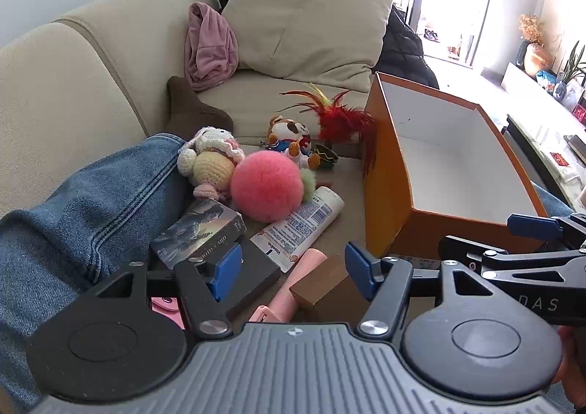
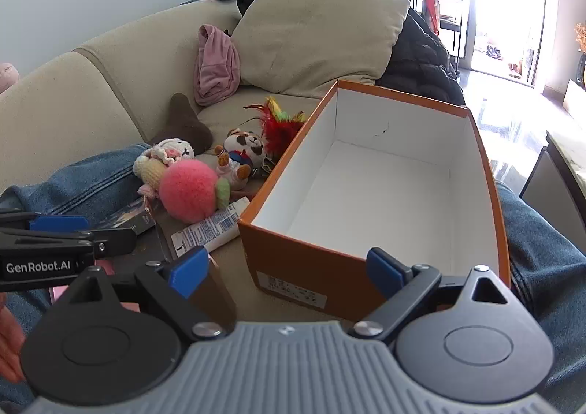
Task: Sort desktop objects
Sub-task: 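Move both tools toward the pile of small items beside the shoebox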
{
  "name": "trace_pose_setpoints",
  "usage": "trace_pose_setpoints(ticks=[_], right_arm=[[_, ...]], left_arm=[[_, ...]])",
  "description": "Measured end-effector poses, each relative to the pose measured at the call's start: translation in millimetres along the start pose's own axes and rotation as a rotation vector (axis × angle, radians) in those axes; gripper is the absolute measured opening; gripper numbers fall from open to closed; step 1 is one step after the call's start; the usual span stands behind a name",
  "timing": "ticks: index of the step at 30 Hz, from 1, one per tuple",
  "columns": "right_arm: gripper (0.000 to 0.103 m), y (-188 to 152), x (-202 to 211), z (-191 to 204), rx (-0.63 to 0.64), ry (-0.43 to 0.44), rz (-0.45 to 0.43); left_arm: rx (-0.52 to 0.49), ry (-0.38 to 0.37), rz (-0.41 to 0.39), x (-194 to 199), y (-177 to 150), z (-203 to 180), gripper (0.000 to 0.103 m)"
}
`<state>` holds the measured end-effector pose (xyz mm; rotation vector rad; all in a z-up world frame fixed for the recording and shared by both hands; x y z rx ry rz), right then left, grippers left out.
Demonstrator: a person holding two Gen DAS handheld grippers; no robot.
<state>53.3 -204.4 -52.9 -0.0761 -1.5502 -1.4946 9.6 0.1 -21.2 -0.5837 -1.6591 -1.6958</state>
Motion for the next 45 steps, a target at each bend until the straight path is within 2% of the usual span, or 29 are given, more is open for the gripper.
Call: trace_pose_setpoints(ticks=[27,45], right_arm=[[0.095,-3.4,-5.4,-4.6,-0.029,-0.029,0.055],[0.095,-4.7,-7.6,-5.4,-0.037,-0.032,0.065]], left_arm=[[-0.054,-0.005,0.073,-11.0,-4.9,-8.5,0.074],[-0.058,0.003,0.074,-9.8,-4.7,-8.1,0.074]])
Point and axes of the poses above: each gripper's, at about its wrist camera, not at the fingertips, and x roughly against the way its jaws point, z to its left, y to its top, the point moved 1 cm from there along -x, roughly the way its jaws point, and after that the axes turned 10 degrees about y, right-handed, at the moved point
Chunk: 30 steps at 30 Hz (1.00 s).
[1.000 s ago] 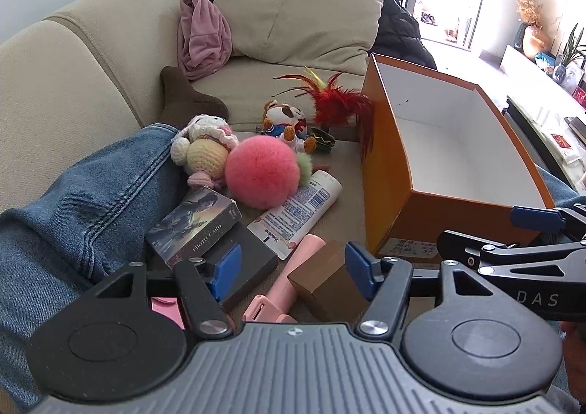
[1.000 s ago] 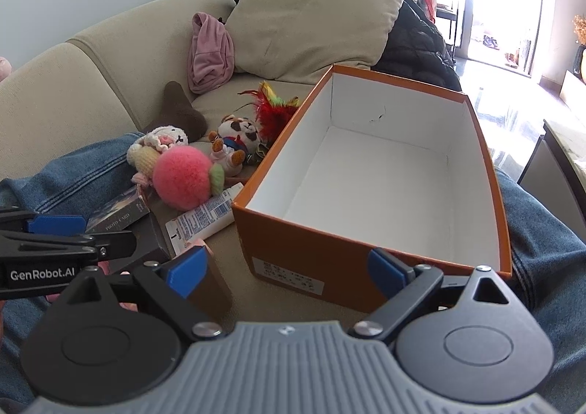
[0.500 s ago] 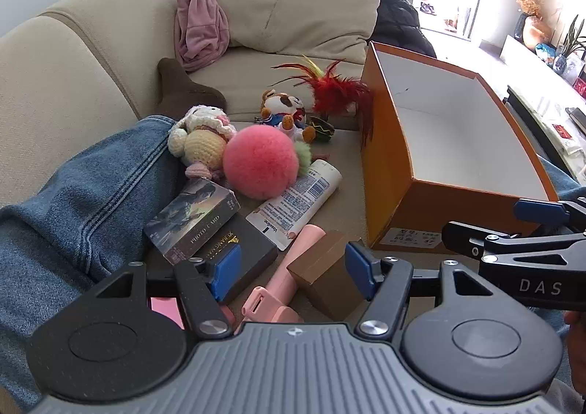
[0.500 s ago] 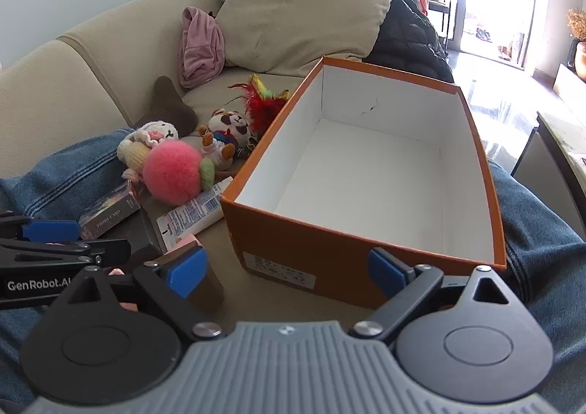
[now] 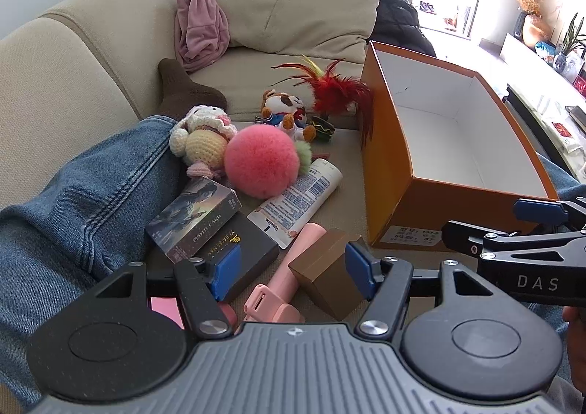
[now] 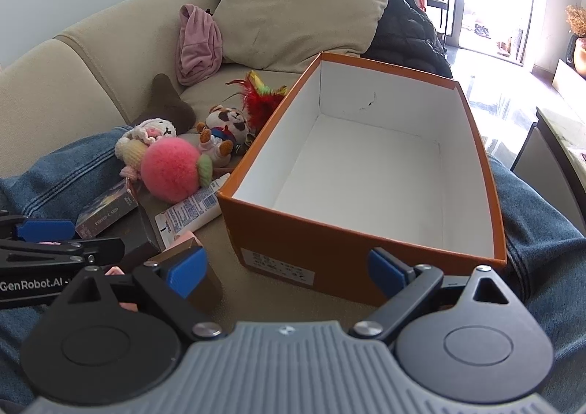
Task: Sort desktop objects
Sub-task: 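Move both tools toward the pile of small items beside the shoebox, then grasp the grey PHOTO CARD box with the right tool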
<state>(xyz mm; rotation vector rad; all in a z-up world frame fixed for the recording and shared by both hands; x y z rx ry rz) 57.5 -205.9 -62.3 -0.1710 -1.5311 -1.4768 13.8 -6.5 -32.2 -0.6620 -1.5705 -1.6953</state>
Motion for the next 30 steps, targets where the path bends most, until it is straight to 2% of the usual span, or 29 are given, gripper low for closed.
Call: trace_pose_setpoints(ticks=[4,8,10,12,18,22,27,30], right_arm=[[0.095,-0.4,-0.6,-0.3,0.001,0.007,0.003],[0.094,-1.6,-0.7,-0.5,-0.008,0.051,0.004],[0.090,-2.5,-1.0,1.3,-0.005,0.078,0.008],[0.075,-3.4,-2.8,4.6,0.006,0.100,0.023],[0.056,-1.5,-10.1,28.6,0.119,0.210,0.064],[0.052,7.1,-19.4,47.3,0.219,0.302,0.096],[0.040,27.1,-46.9,63.7,0.266,0.367,0.146],[0.036,37.3,-63.4,72.4,0.294,0.380,0.161]], left_arm=[[-0.002,0.000,0.003,2.5,-3.0,2.6,0.074],[0.005,-0.001,0.020,5.0,-6.8,13.9,0.074],[0.014,0.004,0.037,5.2,-8.2,22.0,0.074],[0.022,0.013,0.055,4.3,-9.1,31.4,0.066],[0.029,0.038,0.092,0.5,-8.7,51.4,0.051],[0.004,0.049,0.085,-7.5,-2.3,59.9,0.051],[-0.133,0.090,0.085,-27.7,8.3,54.6,0.051],[-0.060,0.078,0.143,-44.5,16.4,66.3,0.054]])
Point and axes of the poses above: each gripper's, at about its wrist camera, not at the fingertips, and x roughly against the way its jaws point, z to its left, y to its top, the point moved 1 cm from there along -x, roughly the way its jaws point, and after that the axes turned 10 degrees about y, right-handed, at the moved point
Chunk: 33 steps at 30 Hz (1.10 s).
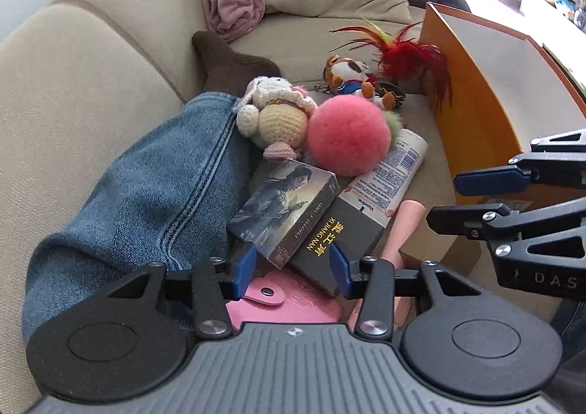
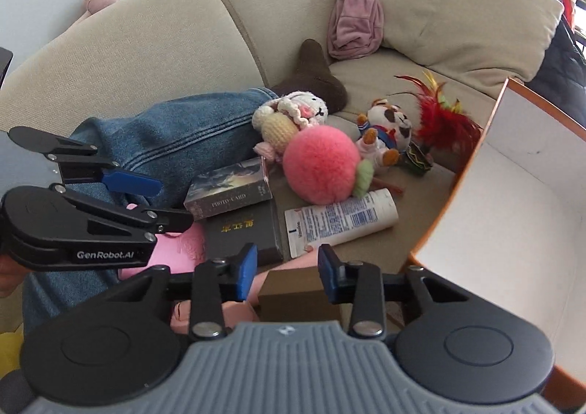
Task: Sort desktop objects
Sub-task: 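Grasp the grey PHOTO CARD box with the right tool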
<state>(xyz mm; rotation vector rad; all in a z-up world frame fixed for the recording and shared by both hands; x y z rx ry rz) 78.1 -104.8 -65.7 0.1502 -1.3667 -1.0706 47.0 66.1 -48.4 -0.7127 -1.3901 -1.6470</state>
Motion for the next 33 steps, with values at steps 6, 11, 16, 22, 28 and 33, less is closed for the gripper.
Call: trace_pose_setpoints(ticks=[6,11,16,22,28,33], right_arm=[[0.031,23.1,-29.2,-7.2,0.019,0.038,0.030],[0.033,44.1,-50.4,-17.3,-0.004,0.076,0.021],[0.031,53.5,-68.6,-25.1,-0.025,0.110,0.026],[0.029,48.8,-82.3,-29.0,-0.038,0.138,0.060],[0.024,40.8,-93.2,-32.6,-0.056,0.124,0.095],[0.025,40.5,-89.0,-32.0,-0.034,0.107,0.088]], left_arm=[[0.297,-0.096,0.134,-32.6,7.2,32.6,0.060],[0.527,-0.128,0.192,-47.5,10.1,52.3,0.063],[0.638,-0.141,0.268,-63.8,10.6,58.0,0.065],[0.837,-0.213,0.315,-80.5,-6.4,67.4,0.066],[0.907,-0.268,0.327,-103.6,-9.3,64.6,0.070],[1.017,-0.280,0.320,-108.7,-10.2,68.0,0.070]])
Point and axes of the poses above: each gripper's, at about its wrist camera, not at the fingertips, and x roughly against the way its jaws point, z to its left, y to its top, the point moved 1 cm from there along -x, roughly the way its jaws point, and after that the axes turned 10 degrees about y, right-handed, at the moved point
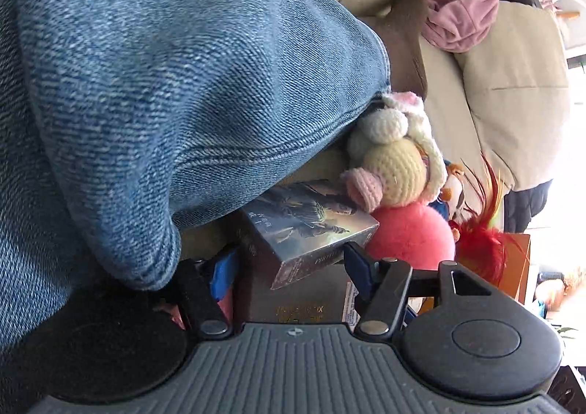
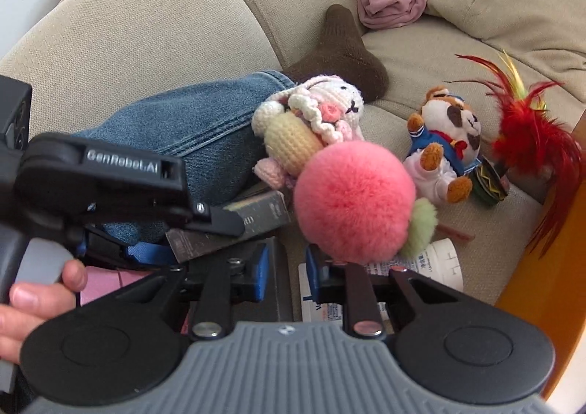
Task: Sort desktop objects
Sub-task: 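Grasp the grey PHOTO CARD box with the right tool, then grasp the pink card wallet with the left tool while the right tool holds the photo card box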
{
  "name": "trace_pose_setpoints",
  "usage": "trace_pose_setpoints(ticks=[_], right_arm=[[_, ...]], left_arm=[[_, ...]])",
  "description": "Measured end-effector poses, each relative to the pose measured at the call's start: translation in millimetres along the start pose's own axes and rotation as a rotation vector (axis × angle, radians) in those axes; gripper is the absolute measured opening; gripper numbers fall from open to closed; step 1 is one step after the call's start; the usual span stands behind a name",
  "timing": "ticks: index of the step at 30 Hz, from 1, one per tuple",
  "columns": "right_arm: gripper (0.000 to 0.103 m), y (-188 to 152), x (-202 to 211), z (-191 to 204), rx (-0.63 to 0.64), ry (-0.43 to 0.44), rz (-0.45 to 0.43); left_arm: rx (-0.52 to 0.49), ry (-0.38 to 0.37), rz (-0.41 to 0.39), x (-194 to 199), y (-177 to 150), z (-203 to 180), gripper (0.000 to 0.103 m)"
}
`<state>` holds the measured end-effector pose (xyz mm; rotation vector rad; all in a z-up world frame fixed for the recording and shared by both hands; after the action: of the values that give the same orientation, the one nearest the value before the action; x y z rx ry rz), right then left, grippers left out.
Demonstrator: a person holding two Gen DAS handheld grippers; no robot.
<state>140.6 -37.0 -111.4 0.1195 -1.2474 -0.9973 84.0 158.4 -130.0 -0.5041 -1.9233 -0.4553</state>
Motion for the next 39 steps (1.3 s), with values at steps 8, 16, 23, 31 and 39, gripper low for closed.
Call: trace_pose_setpoints(ticks=[8,16,23,31,39], right_arm=[[0.026,-2.6,4.3,1.5,0.009,-0.025,-0.005],[0.026,5.9,10.2,6.4,0.042,-0.021,-0.028],[0.042,16.8,-0.3,19.9,0.233,0.010,0.031],[0.042,16.8,-13.0,40.0,0.609,-0.009,0.155],[0.041,11.3,2.4,58.1,0.723,0.116,0.209]], left_arm=[[-0.110,0.024,-0.075,15.7,-14.0,-10.4,0.020],[-0.213,0.022,-0.136,31.5,-16.0,-27.9,0.011],[-0.494,0.133,-0.219,62.1,-28.6,-40.9,0.021],[-0.630,0.275,-0.117,73.4,-36.9,-31.3,0.045],[-0.534,0.265,-0.049,101.0,-48.2,-14.1,0.054]])
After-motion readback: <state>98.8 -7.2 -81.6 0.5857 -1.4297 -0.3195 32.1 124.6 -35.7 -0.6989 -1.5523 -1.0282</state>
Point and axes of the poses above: each gripper's, at about its wrist camera, not at the fingertips, and x roughly against the way its jaws point, z to its left, y to its top, the point moved 1 cm from there along -x, roughly the way its jaws point, and after that the axes turned 10 degrees about y, right-handed, at the moved point
